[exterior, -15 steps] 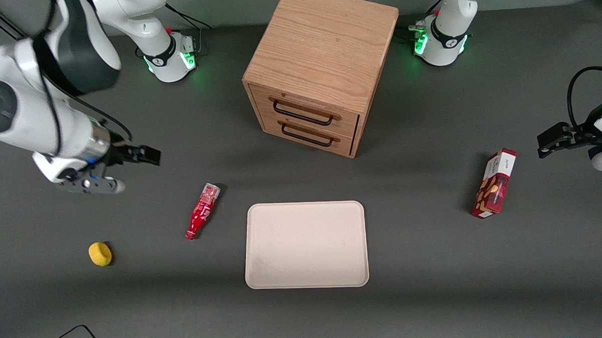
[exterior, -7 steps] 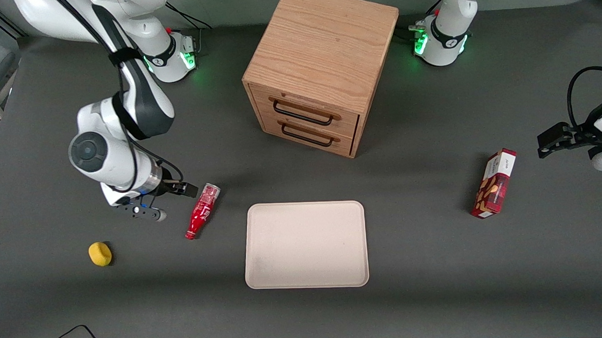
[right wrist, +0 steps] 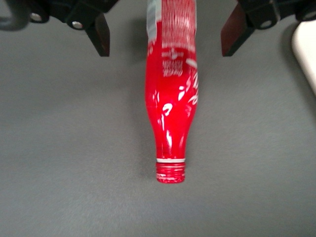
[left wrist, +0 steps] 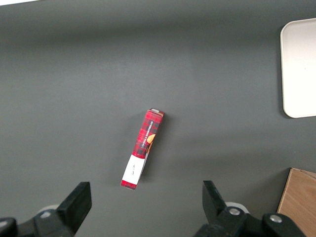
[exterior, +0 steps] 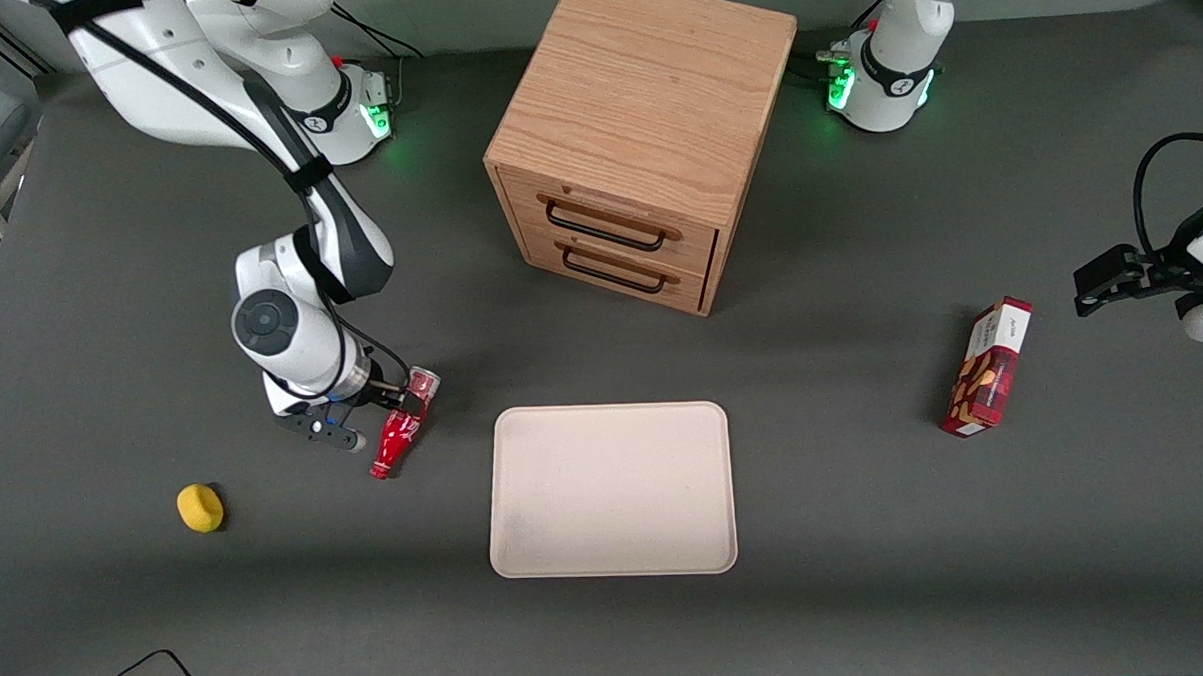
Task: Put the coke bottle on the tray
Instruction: 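Lower the open right gripper over the bottle's middle, then close the right gripper around the red bottle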
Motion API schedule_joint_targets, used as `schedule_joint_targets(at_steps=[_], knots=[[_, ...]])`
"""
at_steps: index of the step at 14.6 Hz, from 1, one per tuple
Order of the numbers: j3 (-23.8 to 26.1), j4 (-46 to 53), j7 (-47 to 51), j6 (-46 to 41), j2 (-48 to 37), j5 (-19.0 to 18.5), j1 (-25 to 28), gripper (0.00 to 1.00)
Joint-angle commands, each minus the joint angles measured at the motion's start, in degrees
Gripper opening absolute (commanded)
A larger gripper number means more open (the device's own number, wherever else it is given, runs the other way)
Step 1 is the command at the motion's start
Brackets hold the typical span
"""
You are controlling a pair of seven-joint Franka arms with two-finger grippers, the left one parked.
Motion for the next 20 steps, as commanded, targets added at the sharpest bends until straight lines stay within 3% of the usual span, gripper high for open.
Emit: schedule_joint_targets(at_steps=[1, 4, 6, 7, 8, 9, 16, 20], knots=[[0.15, 1.03, 5.61, 3.46, 3.67, -2.38, 0.14, 1.00], [0.15, 1.29, 6.85, 5.05, 5.17, -4.05, 0.15, 0.99], [0.15, 2.08, 7.29, 5.05, 5.79, -4.14, 0.23, 0.85], [0.15, 2.26, 7.55, 5.05, 5.97, -4.23, 0.23, 0.60], [0.15, 2.17, 7.55, 5.05, 5.97, -4.23, 0.32, 0.27], [0.15, 2.17, 7.47, 5.05, 5.88, -4.31, 0.67, 0.00], [0.24, 2.17, 7.47, 4.09, 4.83, -6.25, 1.20, 0.00], [0.67, 2.26, 5.28, -8.36, -4.02, -6.16, 0.50, 0.00]])
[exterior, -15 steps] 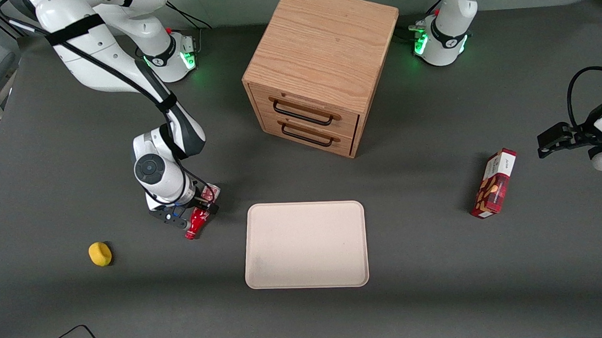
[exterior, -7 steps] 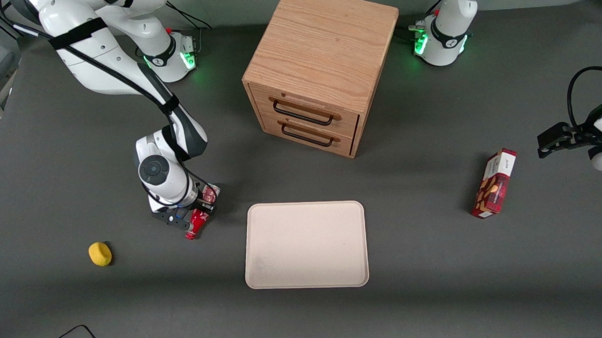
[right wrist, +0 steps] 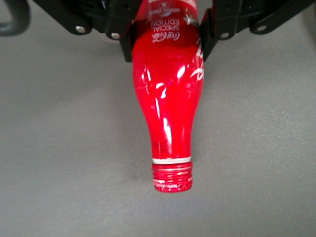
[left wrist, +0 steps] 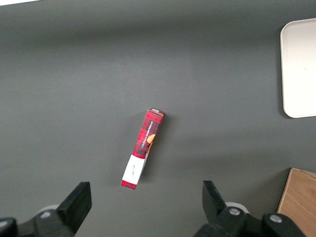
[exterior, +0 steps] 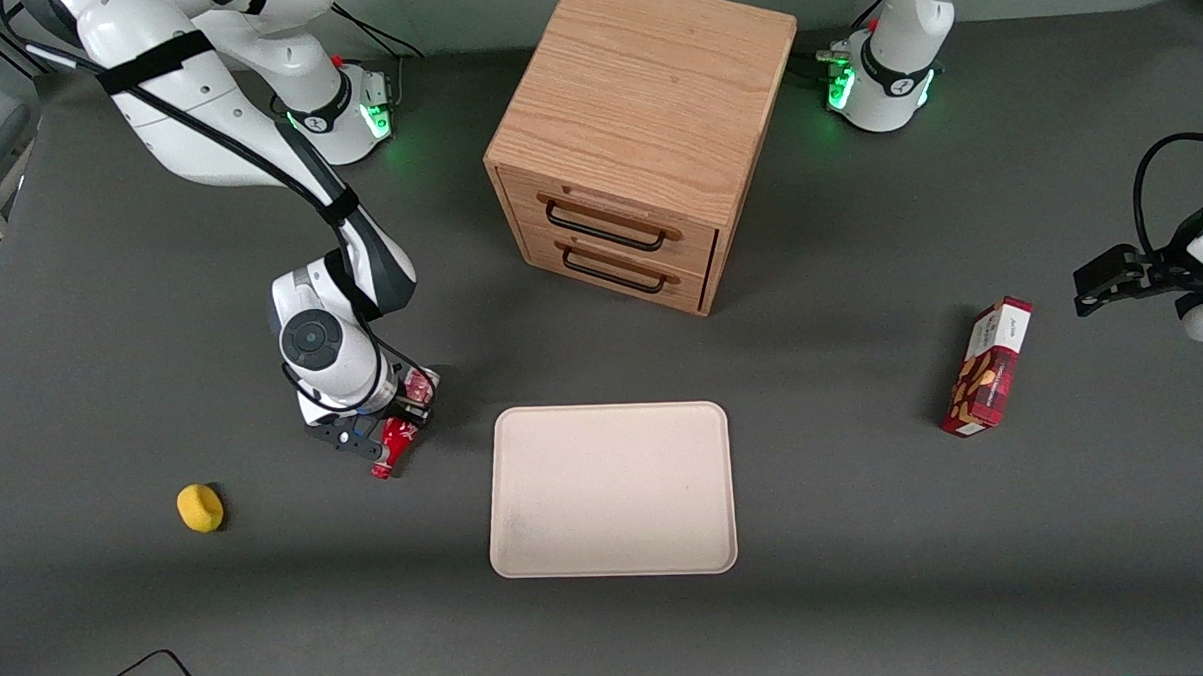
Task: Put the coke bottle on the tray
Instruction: 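Lift the held bottle up off the table, then carry the bottle over to the cream tray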
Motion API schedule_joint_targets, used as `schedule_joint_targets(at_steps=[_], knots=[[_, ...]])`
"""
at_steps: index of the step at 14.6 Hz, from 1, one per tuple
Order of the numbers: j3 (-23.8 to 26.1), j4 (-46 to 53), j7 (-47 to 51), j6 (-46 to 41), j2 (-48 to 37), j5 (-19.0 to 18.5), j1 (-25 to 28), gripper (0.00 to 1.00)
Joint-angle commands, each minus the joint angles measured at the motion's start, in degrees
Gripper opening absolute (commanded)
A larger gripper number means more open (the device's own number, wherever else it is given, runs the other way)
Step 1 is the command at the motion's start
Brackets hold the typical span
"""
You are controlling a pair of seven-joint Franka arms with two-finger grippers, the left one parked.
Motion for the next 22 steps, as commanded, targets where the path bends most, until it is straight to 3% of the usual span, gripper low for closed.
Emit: schedule_joint_targets(at_steps=[1, 3, 4, 5, 6, 11, 15, 20, 22], knots=[[0.72, -0.51, -1.43, -10.67, -10.01, -0.97, -0.46, 0.00], [2.56, 1.59, -4.06, -18.92, -14.76, 0.52, -2.21, 0.00], [3.44, 3.60, -7.12, -24.01, -16.95, 2.44, -3.44, 0.00], [3.53, 8.50, -12.03, -33.81, -20.28, 6.64, -4.67, 0.00], [3.53, 11.76, -13.38, -39.39, -21.36, 7.99, -5.21, 0.00], [3.36, 30.13, -17.25, -59.72, -20.68, 10.46, -6.62, 0.00], [3.88, 35.26, -16.47, -60.89, -14.63, 10.03, -5.04, 0.00], [2.49, 54.21, -10.51, -60.02, 7.59, 9.41, 4.87, 0.00], [-0.32, 57.58, -9.79, -54.34, 13.06, 9.41, 8.22, 0.00]])
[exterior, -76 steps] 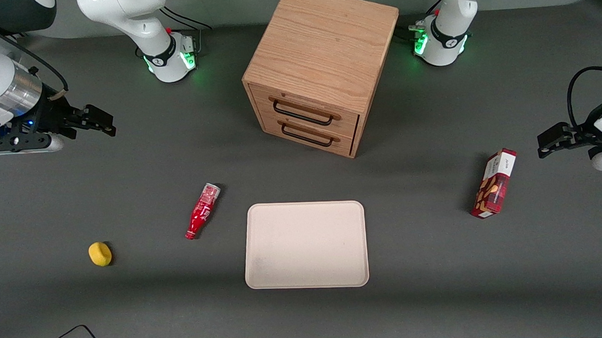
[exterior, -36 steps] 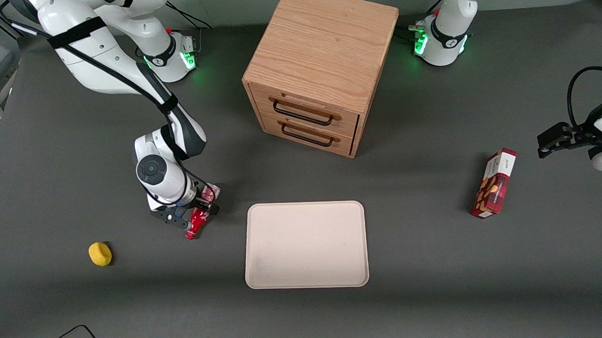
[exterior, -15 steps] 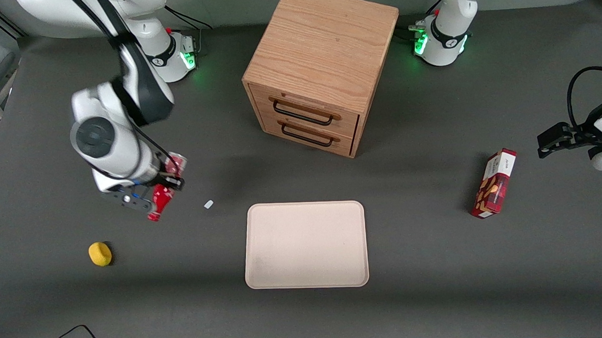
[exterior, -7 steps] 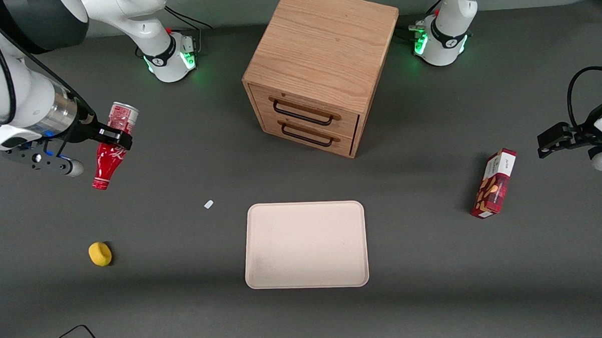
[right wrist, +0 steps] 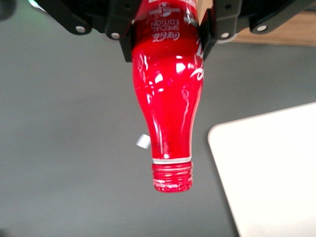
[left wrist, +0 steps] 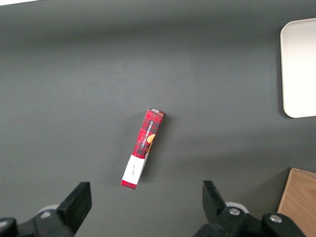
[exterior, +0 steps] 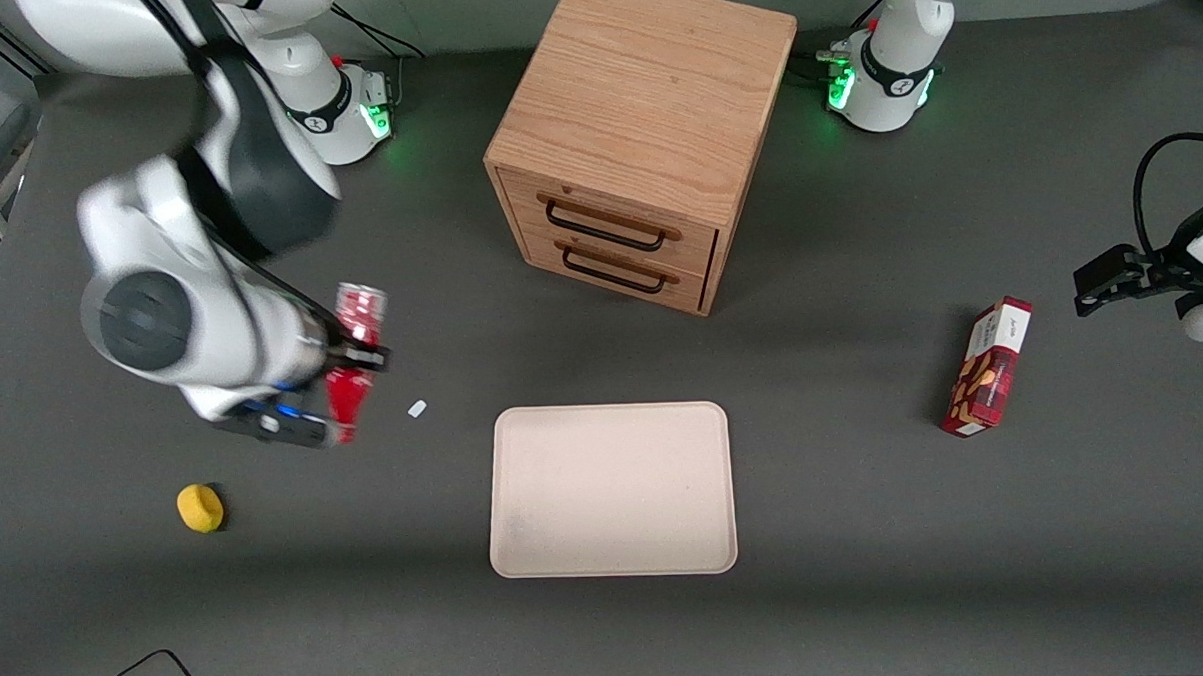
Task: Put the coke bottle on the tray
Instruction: 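Carry the bottle over to the cream tray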
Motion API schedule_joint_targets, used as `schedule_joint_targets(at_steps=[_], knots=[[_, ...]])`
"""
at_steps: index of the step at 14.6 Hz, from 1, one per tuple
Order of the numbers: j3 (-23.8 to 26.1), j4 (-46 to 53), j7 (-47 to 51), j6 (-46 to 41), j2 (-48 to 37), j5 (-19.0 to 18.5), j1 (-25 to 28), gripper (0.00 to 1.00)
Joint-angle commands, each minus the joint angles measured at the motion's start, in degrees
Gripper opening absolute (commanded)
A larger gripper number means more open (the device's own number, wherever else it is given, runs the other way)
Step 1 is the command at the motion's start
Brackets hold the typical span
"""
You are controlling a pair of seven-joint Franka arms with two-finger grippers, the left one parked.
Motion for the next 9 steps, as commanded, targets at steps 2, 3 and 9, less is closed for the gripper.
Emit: schedule_joint_targets(at_steps=[2, 3, 9], knots=[[-3.29, 10.36, 0.89, 8.35, 11.93, -0.06, 4.43, 0.00], [-3.37, 10.27, -0.07, 12.21, 13.78, -0.15, 5.56, 0.00], [-5.13, 10.27, -8.16, 26.82, 22.14, -3.14, 8.56, 0.00]])
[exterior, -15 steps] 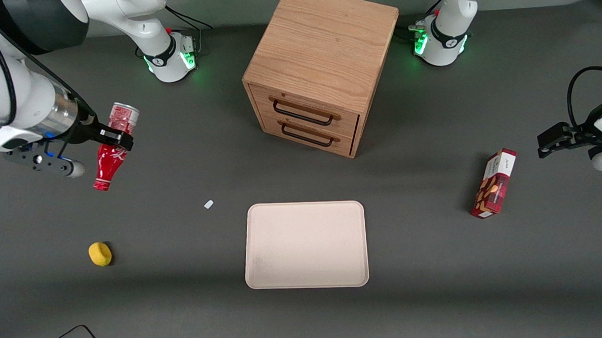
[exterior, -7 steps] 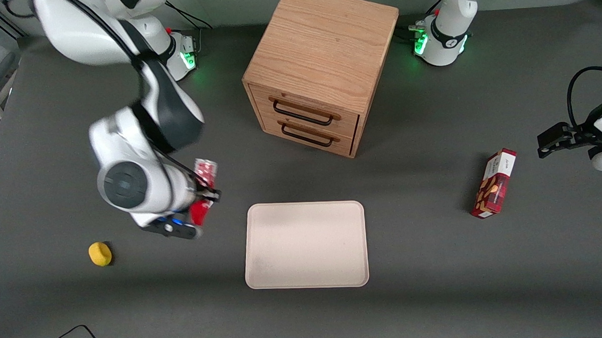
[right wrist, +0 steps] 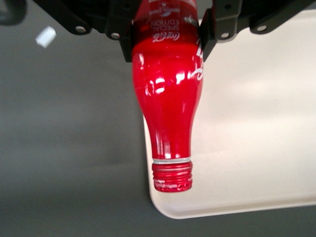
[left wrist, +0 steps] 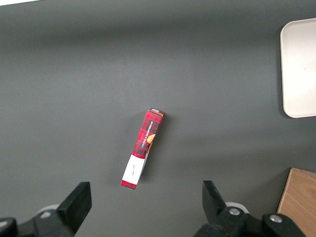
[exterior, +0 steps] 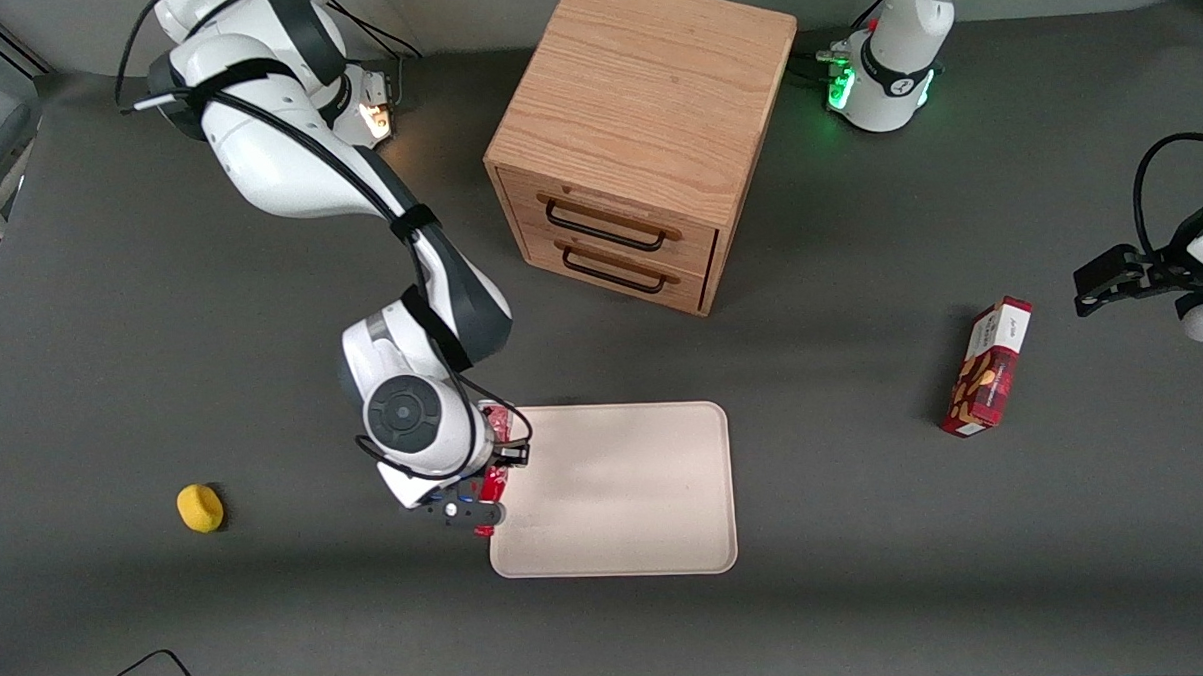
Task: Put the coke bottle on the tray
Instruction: 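Carry the bottle over to the cream tray, then lower the bottle onto the tray and open the right gripper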
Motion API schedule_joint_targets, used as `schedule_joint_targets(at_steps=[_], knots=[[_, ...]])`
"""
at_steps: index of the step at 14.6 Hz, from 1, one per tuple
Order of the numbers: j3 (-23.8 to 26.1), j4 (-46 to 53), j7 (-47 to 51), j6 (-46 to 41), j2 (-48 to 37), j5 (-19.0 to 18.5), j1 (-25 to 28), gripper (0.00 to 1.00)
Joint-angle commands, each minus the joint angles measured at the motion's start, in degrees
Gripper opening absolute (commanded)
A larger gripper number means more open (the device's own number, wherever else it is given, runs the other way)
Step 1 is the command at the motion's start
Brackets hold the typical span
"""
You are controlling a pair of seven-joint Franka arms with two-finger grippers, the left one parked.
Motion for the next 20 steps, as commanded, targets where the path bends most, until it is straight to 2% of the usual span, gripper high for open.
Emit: schedule_joint_targets(at_steps=[1, 3, 5, 10, 11, 12, 13, 14, 15, 20], knots=[[-1.01, 3.51, -4.01, 2.61, 3.52, -1.05, 0.70, 0.00], [-1.09, 3.51, -4.27, 5.51, 5.45, -1.22, 0.79, 0.00], [-1.36, 3.51, -4.63, 7.62, 6.86, -3.15, 0.79, 0.00], [-1.36, 3.42, -4.63, 9.91, 8.09, -3.33, 0.79, 0.00], [-1.45, 3.42, -4.37, 9.92, 8.18, -3.33, 0.79, 0.07], [-1.45, 3.33, -4.01, 9.92, 8.36, -3.33, 0.87, 0.27], [-1.45, 3.33, -3.92, 9.92, 8.53, -3.33, 0.87, 0.36], [-1.45, 3.33, -4.10, 9.92, 8.54, -3.42, 0.87, 0.75], [-1.53, 3.25, -4.10, 9.92, 8.54, -3.59, 1.05, 1.00], [-1.62, 2.81, -3.84, 9.92, 8.45, -4.91, 1.58, 1.00]])
